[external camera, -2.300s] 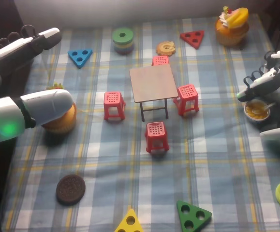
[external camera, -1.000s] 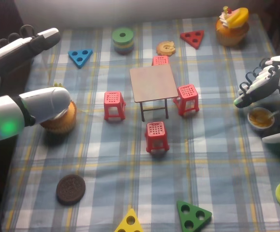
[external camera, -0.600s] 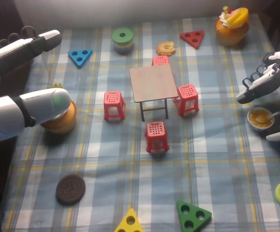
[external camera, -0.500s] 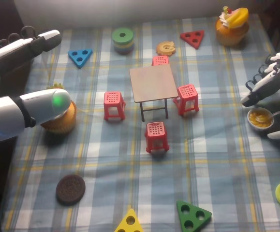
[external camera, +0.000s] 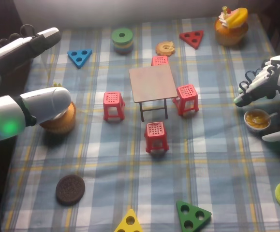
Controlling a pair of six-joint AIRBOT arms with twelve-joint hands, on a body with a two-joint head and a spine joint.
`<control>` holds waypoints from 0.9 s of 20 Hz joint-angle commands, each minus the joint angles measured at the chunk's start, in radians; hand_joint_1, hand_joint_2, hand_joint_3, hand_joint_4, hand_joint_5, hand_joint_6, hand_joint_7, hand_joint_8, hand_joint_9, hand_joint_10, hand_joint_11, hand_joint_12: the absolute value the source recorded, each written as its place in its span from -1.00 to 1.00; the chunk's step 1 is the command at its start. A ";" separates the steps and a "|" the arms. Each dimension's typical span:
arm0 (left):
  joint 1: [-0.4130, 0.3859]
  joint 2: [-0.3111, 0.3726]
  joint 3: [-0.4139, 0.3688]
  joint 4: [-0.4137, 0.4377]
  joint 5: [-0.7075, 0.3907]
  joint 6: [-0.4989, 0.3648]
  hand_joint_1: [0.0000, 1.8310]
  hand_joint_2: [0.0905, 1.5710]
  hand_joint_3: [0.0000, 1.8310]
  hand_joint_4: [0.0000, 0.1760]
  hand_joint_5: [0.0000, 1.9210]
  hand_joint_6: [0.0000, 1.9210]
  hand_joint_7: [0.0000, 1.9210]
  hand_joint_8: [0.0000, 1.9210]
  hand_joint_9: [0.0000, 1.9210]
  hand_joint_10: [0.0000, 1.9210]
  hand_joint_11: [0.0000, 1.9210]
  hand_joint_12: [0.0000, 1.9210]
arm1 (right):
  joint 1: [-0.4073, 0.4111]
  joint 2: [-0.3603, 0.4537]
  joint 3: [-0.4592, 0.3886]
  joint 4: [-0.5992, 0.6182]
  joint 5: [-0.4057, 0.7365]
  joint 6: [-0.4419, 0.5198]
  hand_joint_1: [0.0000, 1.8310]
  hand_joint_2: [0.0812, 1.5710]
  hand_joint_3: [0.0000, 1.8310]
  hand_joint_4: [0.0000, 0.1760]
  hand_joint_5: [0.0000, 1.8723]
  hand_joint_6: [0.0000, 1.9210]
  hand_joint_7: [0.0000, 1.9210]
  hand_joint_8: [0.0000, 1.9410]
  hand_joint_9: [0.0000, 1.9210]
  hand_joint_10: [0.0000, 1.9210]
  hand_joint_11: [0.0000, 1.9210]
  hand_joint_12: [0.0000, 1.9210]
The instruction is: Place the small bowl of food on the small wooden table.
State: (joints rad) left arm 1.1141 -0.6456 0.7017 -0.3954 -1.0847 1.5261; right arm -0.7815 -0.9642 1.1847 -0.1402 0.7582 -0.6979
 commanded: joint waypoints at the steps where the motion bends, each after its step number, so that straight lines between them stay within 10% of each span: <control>1: -0.012 -0.001 0.002 0.009 -0.118 -0.004 -0.60 0.27 -1.00 1.00 -0.82 -0.99 -0.83 -1.00 -0.95 -0.99 -0.97 -0.91 | 0.012 0.000 0.005 0.017 0.109 0.000 0.07 0.10 -1.00 -1.00 -0.01 -0.96 -0.15 -0.05 -0.28 0.32 -0.46 0.68; 4: -0.012 -0.002 0.002 0.007 -0.118 -0.004 -0.57 0.26 -1.00 1.00 -0.80 -0.99 -0.81 -1.00 -0.94 -1.00 -0.98 -0.90 | 0.017 0.000 0.001 0.011 0.111 0.000 0.19 0.12 -1.00 -1.00 0.03 -0.97 -0.19 0.05 -0.31 0.39 -0.47 0.75; 5: -0.012 -0.002 0.002 0.007 -0.119 -0.004 -0.59 0.26 -1.00 1.00 -0.80 -0.99 -0.82 -1.00 -0.95 -1.00 -0.98 -0.89 | 0.019 0.001 -0.001 0.008 0.113 0.000 0.25 0.26 -0.99 -1.00 0.17 -0.37 -0.16 -0.01 -0.29 0.31 -0.46 0.74; 7: -0.012 -0.002 0.003 0.007 -0.119 -0.004 -0.61 0.26 -1.00 1.00 -0.80 -1.00 -0.83 -1.00 -0.93 -0.99 -0.98 -0.88 | 0.022 0.001 -0.003 0.004 0.120 0.000 0.25 0.29 -1.00 -1.00 0.19 -0.20 -0.05 0.09 -0.18 0.41 -0.34 0.76; 15: -0.012 -0.003 0.004 0.007 -0.119 -0.004 -0.52 0.22 -1.00 1.00 -0.80 -1.00 -0.83 -1.00 -0.92 -1.00 -1.00 -0.83 | 0.036 0.001 -0.005 -0.011 0.132 0.000 0.29 0.28 -1.00 -1.00 0.21 -0.22 -0.08 0.45 -0.13 0.76 -0.18 1.00; 18: -0.012 -0.003 0.005 0.006 -0.118 -0.004 -0.52 0.21 -1.00 1.00 -0.78 -1.00 -0.80 -1.00 -0.91 -1.00 -1.00 -0.73 | 0.059 0.005 -0.009 -0.028 0.148 0.000 0.36 0.33 -1.00 -1.00 0.23 -0.37 -0.01 0.26 -0.18 0.49 -0.35 0.84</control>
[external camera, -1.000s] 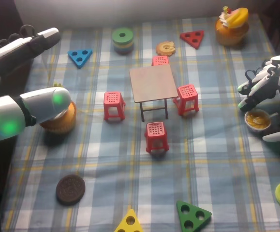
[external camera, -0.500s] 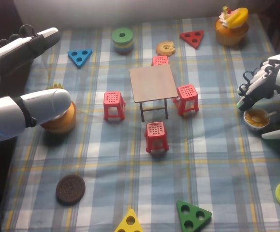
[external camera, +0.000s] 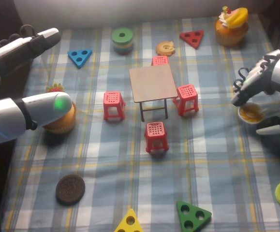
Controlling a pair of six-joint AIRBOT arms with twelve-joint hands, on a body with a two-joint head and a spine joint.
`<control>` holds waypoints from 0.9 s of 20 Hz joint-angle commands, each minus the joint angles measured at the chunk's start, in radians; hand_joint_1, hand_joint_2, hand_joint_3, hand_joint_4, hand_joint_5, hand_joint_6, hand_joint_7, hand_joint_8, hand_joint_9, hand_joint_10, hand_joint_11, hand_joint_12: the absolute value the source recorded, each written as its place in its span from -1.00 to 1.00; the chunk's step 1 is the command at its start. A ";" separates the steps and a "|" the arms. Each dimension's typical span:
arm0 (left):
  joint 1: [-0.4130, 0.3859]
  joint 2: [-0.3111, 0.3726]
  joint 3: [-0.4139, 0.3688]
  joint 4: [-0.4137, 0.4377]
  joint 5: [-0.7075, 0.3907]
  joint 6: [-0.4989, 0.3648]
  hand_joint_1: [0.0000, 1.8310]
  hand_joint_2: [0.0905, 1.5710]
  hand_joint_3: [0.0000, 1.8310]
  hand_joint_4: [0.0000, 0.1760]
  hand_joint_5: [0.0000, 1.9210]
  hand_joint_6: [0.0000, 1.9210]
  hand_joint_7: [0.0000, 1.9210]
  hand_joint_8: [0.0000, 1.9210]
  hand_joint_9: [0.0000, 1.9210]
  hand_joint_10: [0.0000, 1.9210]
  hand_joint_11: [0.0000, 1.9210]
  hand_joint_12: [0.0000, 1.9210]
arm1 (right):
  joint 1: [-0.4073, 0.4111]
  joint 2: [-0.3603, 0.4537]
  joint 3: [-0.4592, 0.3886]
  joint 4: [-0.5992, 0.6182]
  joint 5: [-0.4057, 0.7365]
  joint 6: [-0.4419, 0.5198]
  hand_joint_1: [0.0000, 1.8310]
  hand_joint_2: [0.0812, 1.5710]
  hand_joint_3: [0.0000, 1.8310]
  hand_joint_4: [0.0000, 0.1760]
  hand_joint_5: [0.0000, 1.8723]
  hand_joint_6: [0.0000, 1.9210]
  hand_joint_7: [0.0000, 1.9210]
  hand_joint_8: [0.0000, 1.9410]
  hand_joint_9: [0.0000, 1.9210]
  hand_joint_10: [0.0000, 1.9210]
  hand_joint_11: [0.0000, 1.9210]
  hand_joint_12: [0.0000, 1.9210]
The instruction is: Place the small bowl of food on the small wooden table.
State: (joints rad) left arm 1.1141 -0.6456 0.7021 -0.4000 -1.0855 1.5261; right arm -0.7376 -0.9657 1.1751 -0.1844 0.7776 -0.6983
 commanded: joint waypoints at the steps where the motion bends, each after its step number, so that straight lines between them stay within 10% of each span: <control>1: -0.012 -0.003 0.005 0.011 -0.118 -0.004 -0.54 0.21 -1.00 1.00 -0.80 -1.00 -0.80 -1.00 -0.90 -1.00 -1.00 -0.72 | 0.021 0.008 -0.001 0.013 0.132 0.000 0.31 0.29 -1.00 -1.00 0.22 -0.27 -0.10 0.47 -0.18 0.75 -0.23 0.97; 3: -0.012 -0.004 0.006 0.011 -0.118 -0.004 -0.56 0.22 -1.00 1.00 -0.81 -1.00 -0.82 -1.00 -0.92 -1.00 -1.00 -0.76 | 0.042 0.010 -0.003 0.001 0.143 0.000 0.27 0.37 -0.99 -1.00 0.06 0.00 -0.03 0.55 -0.01 0.74 -0.04 0.98; 7: -0.012 -0.004 0.006 0.011 -0.117 -0.004 -0.49 0.22 -1.00 1.00 -0.80 -1.00 -0.82 -1.00 -0.91 -1.00 -1.00 -0.82 | 0.096 0.012 -0.006 -0.036 0.154 0.001 0.39 0.36 -1.00 -1.00 0.24 -0.54 0.01 0.30 -0.13 0.41 -0.26 0.82; 9: -0.012 -0.005 0.007 0.011 -0.116 -0.004 -0.51 0.22 -1.00 1.00 -0.80 -1.00 -0.80 -1.00 -0.89 -1.00 -1.00 -0.76 | 0.126 0.012 -0.006 -0.057 0.154 0.002 0.32 0.31 -1.00 -1.00 0.21 -0.29 -0.07 0.42 -0.13 0.67 -0.20 0.96; 10: -0.012 -0.006 0.008 0.011 -0.115 -0.004 -0.51 0.21 -1.00 1.00 -0.79 -1.00 -0.79 -1.00 -0.87 -1.00 -1.00 -0.66 | 0.139 0.010 -0.006 -0.064 0.154 0.002 0.28 0.37 -1.00 -1.00 0.08 -0.03 -0.14 0.96 -0.05 0.99 0.04 1.00; 15: -0.013 -0.008 0.009 0.011 -0.110 -0.004 -0.50 0.21 -1.00 1.00 -0.82 -1.00 -0.81 -1.00 -0.92 -1.00 -1.00 -0.86 | 0.200 -0.014 0.004 -0.100 0.154 0.004 0.27 0.36 -1.00 -1.00 0.09 -0.04 -0.23 0.93 -0.15 1.00 -0.04 1.00; 16: -0.013 -0.008 0.009 0.011 -0.109 -0.004 -0.52 0.21 -1.00 1.00 -0.82 -0.99 -0.80 -0.99 -0.90 -0.99 -0.99 -0.88 | 0.213 -0.024 0.010 -0.112 0.154 0.013 0.35 0.42 -1.00 -1.00 0.04 -0.15 -0.11 0.56 -0.14 0.81 -0.11 0.94; 18: -0.014 -0.009 0.011 0.011 -0.106 -0.004 -0.55 0.22 -1.00 1.00 -0.83 -1.00 -0.81 -1.00 -0.91 -1.00 -1.00 -0.88 | 0.232 -0.041 0.021 -0.129 0.153 0.028 0.29 0.34 -1.00 -1.00 0.13 -0.11 -0.14 0.88 -0.03 0.97 0.12 1.00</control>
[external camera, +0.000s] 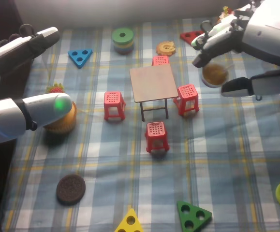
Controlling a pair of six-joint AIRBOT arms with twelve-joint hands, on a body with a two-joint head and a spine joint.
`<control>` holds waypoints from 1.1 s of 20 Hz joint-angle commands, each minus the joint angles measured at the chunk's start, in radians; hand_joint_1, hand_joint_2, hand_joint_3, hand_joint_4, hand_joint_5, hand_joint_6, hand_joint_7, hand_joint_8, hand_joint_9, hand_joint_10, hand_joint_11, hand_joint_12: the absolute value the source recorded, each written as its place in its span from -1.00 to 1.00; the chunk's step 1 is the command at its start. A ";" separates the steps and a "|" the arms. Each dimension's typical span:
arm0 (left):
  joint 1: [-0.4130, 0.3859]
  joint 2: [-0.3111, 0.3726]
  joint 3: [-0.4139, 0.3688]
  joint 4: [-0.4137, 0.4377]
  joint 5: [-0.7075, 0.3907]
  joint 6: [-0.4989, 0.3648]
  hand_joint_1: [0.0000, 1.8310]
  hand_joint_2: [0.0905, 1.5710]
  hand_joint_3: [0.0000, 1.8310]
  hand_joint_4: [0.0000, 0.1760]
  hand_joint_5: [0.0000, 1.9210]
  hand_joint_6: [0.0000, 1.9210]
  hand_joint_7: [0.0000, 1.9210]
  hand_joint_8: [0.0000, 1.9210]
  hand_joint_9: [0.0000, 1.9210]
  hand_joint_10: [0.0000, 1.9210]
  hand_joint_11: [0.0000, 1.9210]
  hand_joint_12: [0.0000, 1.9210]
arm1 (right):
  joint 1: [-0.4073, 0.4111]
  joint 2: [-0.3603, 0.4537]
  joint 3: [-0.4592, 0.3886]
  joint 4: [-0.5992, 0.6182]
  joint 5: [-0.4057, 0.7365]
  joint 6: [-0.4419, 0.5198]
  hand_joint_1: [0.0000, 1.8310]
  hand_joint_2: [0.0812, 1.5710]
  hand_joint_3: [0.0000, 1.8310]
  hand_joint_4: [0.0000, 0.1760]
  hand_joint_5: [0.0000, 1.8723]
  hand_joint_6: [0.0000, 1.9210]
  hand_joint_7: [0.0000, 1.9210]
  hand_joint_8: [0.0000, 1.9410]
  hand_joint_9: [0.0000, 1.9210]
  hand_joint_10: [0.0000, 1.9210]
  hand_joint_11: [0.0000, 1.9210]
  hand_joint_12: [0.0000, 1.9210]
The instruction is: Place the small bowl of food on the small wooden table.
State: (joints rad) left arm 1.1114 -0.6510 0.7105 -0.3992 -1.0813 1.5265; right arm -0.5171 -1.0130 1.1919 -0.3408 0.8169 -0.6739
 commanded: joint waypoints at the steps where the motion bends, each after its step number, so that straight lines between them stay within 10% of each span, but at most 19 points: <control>1: -0.012 -0.004 0.003 0.010 -0.109 -0.005 -0.54 0.22 -1.00 1.00 -0.83 -1.00 -0.81 -1.00 -0.91 -1.00 -1.00 -0.90 | 0.021 -0.003 0.008 0.021 0.113 0.006 0.30 0.32 -1.00 -1.00 0.15 -0.15 -0.05 0.98 0.13 0.99 0.31 1.00; 2: -0.013 -0.005 0.003 0.010 -0.107 -0.005 -0.54 0.22 -1.00 1.00 -0.83 -1.00 -0.81 -1.00 -0.90 -0.99 -1.00 -0.90 | 0.036 -0.012 0.012 0.012 0.110 0.009 0.30 0.31 -1.00 -1.00 0.17 -0.17 -0.04 1.00 0.17 1.00 0.36 1.00; 4: -0.014 -0.006 0.004 0.011 -0.106 -0.005 -0.52 0.21 -1.00 1.00 -0.81 -0.99 -0.80 -1.00 -0.89 -0.99 -1.00 -0.92 | 0.055 -0.027 0.019 -0.001 0.108 0.014 0.34 0.36 -1.00 -1.00 0.07 -0.11 0.05 0.21 -0.03 0.38 -0.08 0.64; 7: -0.017 -0.008 0.007 0.011 -0.101 -0.005 -0.52 0.21 -1.00 1.00 -0.81 -1.00 -0.80 -1.00 -0.89 -0.99 -1.00 -0.92 | 0.085 -0.057 0.031 -0.016 0.103 0.016 0.31 0.32 -1.00 -1.00 0.17 -0.20 -0.06 0.69 -0.04 0.93 0.03 0.97; 11: -0.020 -0.010 0.009 0.013 -0.100 -0.005 -0.57 0.24 -1.00 1.00 -0.84 -1.00 -0.81 -1.00 -0.89 -1.00 -1.00 -0.86 | 0.106 -0.088 0.045 -0.025 0.094 0.020 0.31 0.29 -1.00 -1.00 0.21 -0.23 -0.11 0.96 0.04 1.00 0.18 1.00; 15: -0.022 -0.012 0.011 0.014 -0.096 -0.005 -0.53 0.22 -1.00 1.00 -0.81 -1.00 -0.81 -1.00 -0.91 -0.99 -1.00 -0.77 | 0.124 -0.112 0.054 -0.045 0.084 0.026 0.38 0.26 -1.00 -0.99 0.26 -0.35 0.21 -0.17 0.05 0.37 -0.04 0.72; 16: -0.023 -0.013 0.012 0.014 -0.094 -0.005 -0.53 0.22 -1.00 1.00 -0.82 -1.00 -0.83 -0.99 -0.93 -1.00 -1.00 -0.85 | 0.128 -0.117 0.055 -0.052 0.080 0.026 0.38 0.25 -1.00 -0.63 0.25 -0.27 0.28 -0.36 0.02 0.23 -0.14 0.65; 22: -0.028 -0.017 0.016 0.016 -0.091 -0.005 -0.51 0.22 -1.00 1.00 -0.81 -1.00 -0.81 -1.00 -0.92 -1.00 -1.00 -0.88 | 0.149 -0.152 0.072 -0.084 0.039 0.026 0.38 0.25 -1.00 -0.61 0.31 -0.40 0.22 -0.23 -0.02 0.20 -0.22 0.62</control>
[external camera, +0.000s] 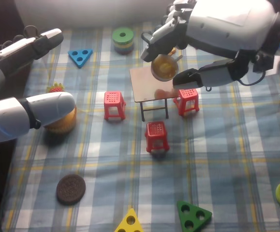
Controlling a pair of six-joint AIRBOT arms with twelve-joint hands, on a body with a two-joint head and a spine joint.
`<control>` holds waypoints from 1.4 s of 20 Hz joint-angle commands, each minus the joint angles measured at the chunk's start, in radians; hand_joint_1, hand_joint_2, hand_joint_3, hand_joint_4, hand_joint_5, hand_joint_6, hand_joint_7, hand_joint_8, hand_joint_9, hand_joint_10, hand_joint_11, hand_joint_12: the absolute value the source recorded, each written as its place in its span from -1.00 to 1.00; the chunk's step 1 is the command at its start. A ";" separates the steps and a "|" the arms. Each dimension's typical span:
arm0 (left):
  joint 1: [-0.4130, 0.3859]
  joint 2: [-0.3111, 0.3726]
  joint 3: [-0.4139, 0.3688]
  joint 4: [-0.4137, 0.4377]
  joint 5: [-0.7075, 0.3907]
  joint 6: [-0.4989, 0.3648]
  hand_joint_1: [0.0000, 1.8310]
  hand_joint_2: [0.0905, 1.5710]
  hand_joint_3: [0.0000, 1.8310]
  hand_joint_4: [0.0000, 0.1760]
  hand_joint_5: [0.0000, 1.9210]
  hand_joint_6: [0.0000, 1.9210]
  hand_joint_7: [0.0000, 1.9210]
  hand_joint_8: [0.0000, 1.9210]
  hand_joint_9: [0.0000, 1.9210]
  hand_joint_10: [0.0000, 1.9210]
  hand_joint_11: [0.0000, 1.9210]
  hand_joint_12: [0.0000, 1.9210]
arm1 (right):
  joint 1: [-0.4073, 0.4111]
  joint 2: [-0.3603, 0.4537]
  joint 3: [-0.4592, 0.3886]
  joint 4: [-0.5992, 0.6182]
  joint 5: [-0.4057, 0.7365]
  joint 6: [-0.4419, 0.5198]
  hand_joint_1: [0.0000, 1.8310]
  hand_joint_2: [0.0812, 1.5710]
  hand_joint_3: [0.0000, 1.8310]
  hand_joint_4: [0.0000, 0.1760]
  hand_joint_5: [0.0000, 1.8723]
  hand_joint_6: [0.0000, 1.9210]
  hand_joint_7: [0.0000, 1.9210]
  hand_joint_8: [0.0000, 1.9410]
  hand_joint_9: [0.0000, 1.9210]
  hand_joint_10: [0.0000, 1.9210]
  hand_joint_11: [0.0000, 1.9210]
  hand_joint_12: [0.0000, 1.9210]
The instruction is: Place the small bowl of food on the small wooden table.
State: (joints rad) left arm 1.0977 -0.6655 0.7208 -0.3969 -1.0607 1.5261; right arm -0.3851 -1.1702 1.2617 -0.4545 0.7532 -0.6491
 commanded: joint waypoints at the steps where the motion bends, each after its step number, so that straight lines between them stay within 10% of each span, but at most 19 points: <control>1: -0.016 -0.003 0.006 0.014 -0.111 -0.004 -0.52 0.22 -1.00 1.00 -0.82 -1.00 -0.83 -1.00 -0.95 -1.00 -1.00 -0.99 | 0.017 0.000 0.005 0.029 0.097 0.001 0.38 0.25 -1.00 -0.54 0.27 -0.32 0.26 -0.32 0.02 0.13 -0.17 0.56; 4: -0.016 -0.006 0.006 0.015 -0.110 -0.004 -0.54 0.22 -1.00 1.00 -0.81 -1.00 -0.83 -1.00 -0.93 -0.99 -0.96 -0.98 | 0.017 -0.012 0.012 0.029 0.086 0.001 0.36 0.29 -1.00 -0.56 0.22 -0.23 0.16 -0.17 -0.06 0.01 -0.32 0.59; 6: -0.018 -0.007 0.008 0.015 -0.106 -0.004 -0.51 0.21 -1.00 1.00 -0.79 -0.99 -0.82 -1.00 -0.91 -0.99 -0.96 -0.98 | 0.017 -0.015 0.015 0.027 0.079 0.001 0.36 0.32 -1.00 -1.00 0.22 -0.34 0.07 0.05 -0.12 0.05 -0.35 0.67; 9: -0.020 -0.009 0.010 0.015 -0.105 -0.004 -0.46 0.20 -1.00 1.00 -0.79 -0.99 -0.82 -1.00 -0.92 -0.99 -0.97 -0.98 | 0.017 -0.015 0.016 0.026 0.077 0.001 0.34 0.35 -1.00 -0.69 0.14 -0.10 0.03 -0.02 -0.13 -0.27 -0.44 0.49; 11: -0.020 -0.009 0.011 0.015 -0.105 -0.004 -0.48 0.20 -1.00 1.00 -0.79 -0.99 -0.81 -0.99 -0.90 -0.99 -0.94 -0.96 | 0.017 -0.016 0.017 0.026 0.077 0.001 0.27 0.34 -1.00 -1.00 0.11 -0.09 -0.04 -0.77 -0.11 -0.57 -0.50 0.37; 13: -0.020 -0.009 0.011 0.015 -0.105 -0.004 -0.47 0.21 -1.00 1.00 -0.79 -1.00 -0.81 -1.00 -0.91 -0.99 -0.95 -0.96 | 0.017 -0.017 0.018 0.025 0.077 0.001 0.24 0.33 -1.00 -1.00 0.13 -0.11 -0.01 -0.97 -0.14 -0.79 -0.76 0.33; 25: -0.021 -0.009 0.014 0.016 -0.106 -0.004 -0.42 0.20 -1.00 1.00 -0.80 -1.00 -0.83 -1.00 -0.92 -0.99 -0.98 -0.99 | 0.017 -0.020 0.024 0.024 0.067 0.001 0.22 0.33 -1.00 -1.00 0.12 -0.11 -0.13 -1.00 -0.15 -0.96 -0.75 0.40; 26: -0.021 -0.009 0.014 0.016 -0.106 -0.004 -0.42 0.20 -1.00 1.00 -0.80 -1.00 -0.82 -1.00 -0.91 -0.99 -0.96 -0.98 | 0.017 -0.021 0.024 0.024 0.067 0.001 0.21 0.33 -1.00 -0.81 0.13 -0.11 -0.17 -1.00 -0.18 -0.98 -0.75 0.44; 28: -0.022 -0.010 0.014 0.017 -0.106 -0.004 -0.42 0.20 -1.00 1.00 -0.80 -1.00 -0.84 -1.00 -0.92 -1.00 -0.97 -0.98 | 0.017 -0.022 0.024 0.021 0.067 0.001 0.21 0.19 -1.00 -0.18 -0.12 -0.83 -0.40 -1.00 -0.30 -1.00 -0.78 0.42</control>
State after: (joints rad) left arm 1.0874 -0.6716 0.7284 -0.3927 -1.0466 1.5261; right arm -0.3851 -1.1934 1.2835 -0.4614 0.7120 -0.6495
